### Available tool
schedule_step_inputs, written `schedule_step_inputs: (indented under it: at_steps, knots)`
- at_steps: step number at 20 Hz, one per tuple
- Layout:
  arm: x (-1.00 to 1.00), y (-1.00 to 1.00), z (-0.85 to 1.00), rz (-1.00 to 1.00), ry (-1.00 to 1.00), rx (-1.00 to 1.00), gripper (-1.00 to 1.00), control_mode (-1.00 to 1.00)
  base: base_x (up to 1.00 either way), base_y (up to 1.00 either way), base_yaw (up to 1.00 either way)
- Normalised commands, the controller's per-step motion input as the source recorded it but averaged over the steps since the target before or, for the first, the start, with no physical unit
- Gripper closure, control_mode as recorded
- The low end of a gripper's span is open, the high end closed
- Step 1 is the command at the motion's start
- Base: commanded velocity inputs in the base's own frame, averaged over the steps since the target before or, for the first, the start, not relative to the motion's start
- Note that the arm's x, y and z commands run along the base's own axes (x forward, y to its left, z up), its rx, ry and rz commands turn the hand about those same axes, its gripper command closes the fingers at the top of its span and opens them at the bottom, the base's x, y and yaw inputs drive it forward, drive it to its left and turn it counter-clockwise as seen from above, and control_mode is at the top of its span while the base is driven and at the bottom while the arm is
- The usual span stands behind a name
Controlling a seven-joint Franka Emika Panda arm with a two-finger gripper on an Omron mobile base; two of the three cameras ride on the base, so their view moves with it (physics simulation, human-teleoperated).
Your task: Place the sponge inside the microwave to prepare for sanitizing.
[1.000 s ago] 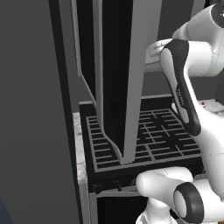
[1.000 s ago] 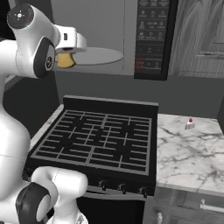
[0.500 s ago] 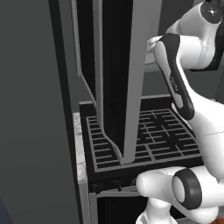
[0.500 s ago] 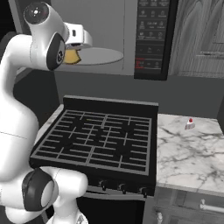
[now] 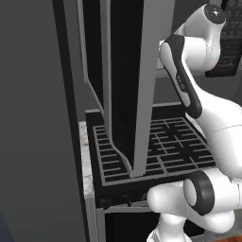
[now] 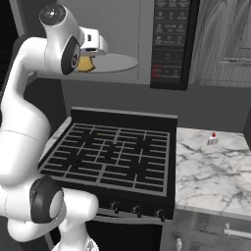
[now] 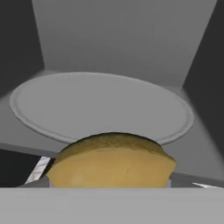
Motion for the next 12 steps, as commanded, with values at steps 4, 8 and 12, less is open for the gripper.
schedule_step_inputs:
  at_steps: [4,8,12]
  knots:
    - [0.27,0.00,-0.12,0.00,0.02,0.00,1.00,-1.00,0.00,0.00,0.00]
    - [0.20,0.00,-0.07,0.00,0.02,0.00,1.00,-1.00,0.00,0.00,0.00]
    - [0.19,0.00,-0.09,0.00,0.02,0.00,1.00,-1.00,0.00,0.00,0.00]
